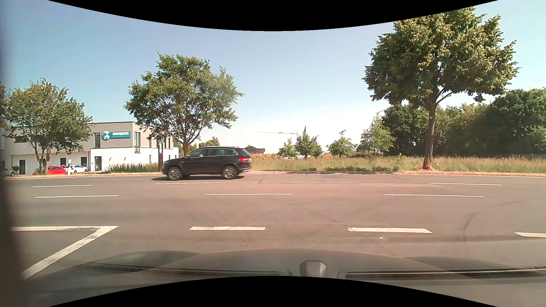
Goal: Follow the waypoints while adhering to traffic rules and regulations
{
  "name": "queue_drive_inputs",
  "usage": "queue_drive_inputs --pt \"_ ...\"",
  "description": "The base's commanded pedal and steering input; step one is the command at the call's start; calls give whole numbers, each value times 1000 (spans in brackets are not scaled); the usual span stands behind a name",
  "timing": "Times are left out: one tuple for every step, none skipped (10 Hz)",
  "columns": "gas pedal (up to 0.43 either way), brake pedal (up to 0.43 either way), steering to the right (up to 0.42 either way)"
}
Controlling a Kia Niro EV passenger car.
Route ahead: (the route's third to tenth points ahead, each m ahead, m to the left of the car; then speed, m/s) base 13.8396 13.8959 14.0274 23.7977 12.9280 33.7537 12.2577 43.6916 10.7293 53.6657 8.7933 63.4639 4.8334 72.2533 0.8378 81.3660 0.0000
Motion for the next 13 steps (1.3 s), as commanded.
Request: queue_drive_inputs --pt "0 329 16" --pt "0 305 16" --pt "0 305 16" --pt "0 323 16" --pt "0 311 16" --pt "0 311 16" --pt "0 305 16" --pt "0 305 16" --pt "0 299 16" --pt "0 305 16" --pt "0 323 16" --pt "0 317 16" --pt "0 311 16"
